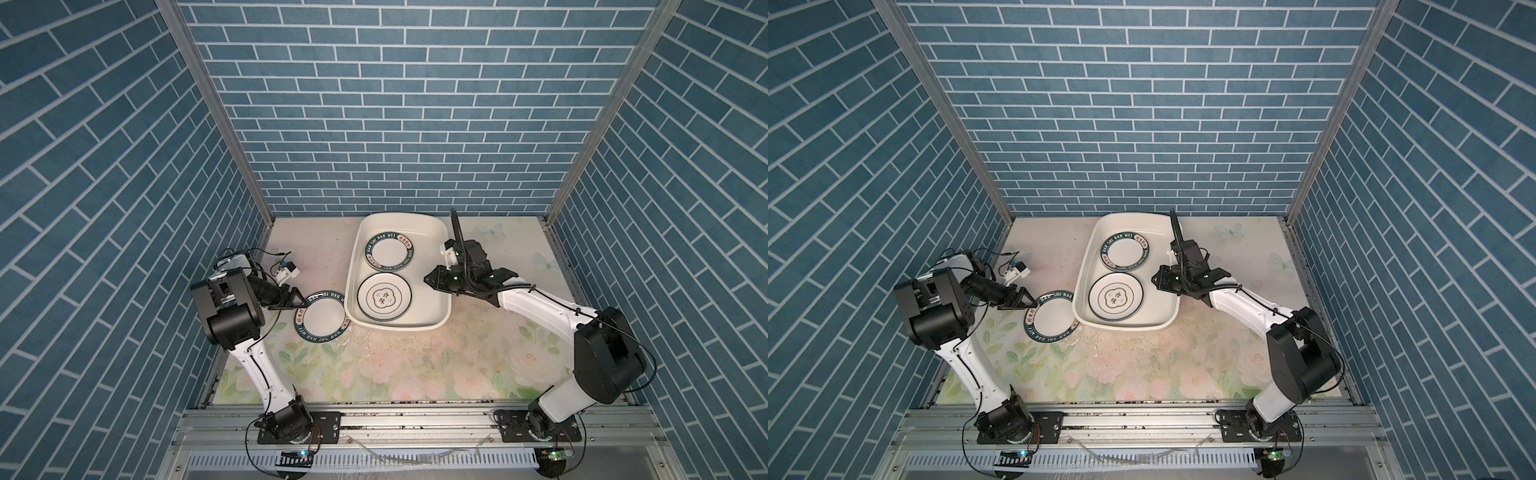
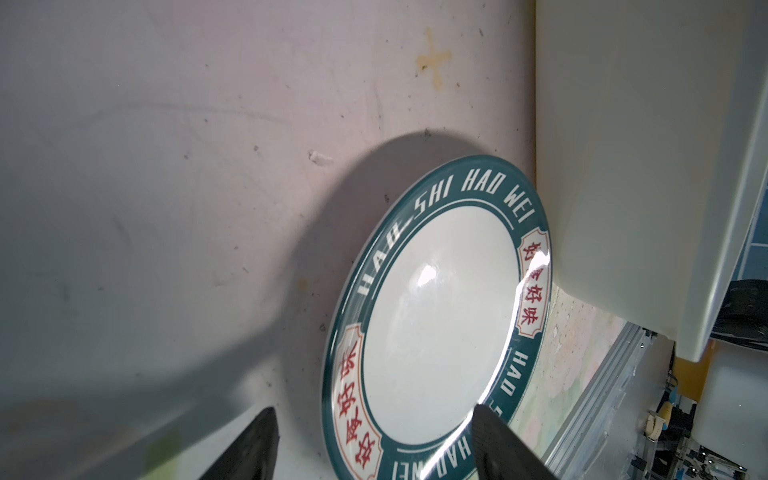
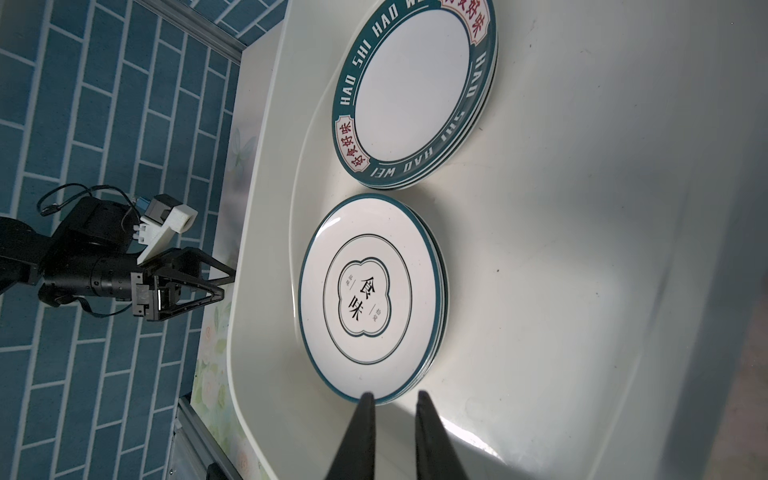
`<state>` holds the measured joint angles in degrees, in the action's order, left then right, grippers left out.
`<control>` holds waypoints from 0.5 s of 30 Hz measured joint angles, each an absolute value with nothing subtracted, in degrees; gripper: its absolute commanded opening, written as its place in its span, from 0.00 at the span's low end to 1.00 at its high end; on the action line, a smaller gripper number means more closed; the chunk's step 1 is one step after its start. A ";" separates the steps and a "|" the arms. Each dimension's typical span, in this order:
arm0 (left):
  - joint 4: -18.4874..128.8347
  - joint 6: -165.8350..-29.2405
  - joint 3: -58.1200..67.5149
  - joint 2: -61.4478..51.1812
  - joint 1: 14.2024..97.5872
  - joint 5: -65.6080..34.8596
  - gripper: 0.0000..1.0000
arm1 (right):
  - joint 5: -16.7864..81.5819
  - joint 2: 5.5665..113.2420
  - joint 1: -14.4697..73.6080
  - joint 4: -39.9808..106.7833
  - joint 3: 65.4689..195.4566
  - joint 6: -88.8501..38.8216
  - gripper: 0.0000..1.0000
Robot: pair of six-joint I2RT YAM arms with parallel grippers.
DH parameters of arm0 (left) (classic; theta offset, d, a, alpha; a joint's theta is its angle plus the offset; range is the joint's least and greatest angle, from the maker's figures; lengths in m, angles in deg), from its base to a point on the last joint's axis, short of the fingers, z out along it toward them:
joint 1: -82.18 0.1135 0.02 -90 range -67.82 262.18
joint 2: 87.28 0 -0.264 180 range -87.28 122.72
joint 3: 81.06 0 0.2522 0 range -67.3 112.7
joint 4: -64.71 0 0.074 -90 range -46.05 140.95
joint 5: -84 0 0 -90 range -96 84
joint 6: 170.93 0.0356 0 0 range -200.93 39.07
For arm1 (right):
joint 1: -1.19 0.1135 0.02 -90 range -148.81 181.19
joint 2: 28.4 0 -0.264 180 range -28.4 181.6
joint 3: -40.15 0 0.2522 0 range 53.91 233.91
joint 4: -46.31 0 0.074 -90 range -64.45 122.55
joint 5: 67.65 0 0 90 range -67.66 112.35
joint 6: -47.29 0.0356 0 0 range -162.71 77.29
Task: Place the plates into the plastic bin on the countertop
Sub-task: 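Move the open left gripper down to the green-rimmed plate's rim on the table, then close the left gripper on the green-rimmed plate's rim and tilt it up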
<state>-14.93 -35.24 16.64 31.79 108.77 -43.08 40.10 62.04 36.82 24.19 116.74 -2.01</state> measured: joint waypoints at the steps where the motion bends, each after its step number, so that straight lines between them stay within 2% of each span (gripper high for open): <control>1: -15.00 -35.24 16.77 32.25 108.66 -43.08 0.73 | 40.10 62.06 36.78 24.19 116.74 -2.01 0.20; 15: -17.99 -34.08 19.09 35.96 106.41 -42.78 0.60 | 40.13 63.06 36.47 24.21 116.74 -2.01 0.19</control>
<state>-17.99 -34.08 19.09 35.96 106.41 -42.78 40.13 63.06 36.47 24.21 116.74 -2.01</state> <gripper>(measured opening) 0.613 0.195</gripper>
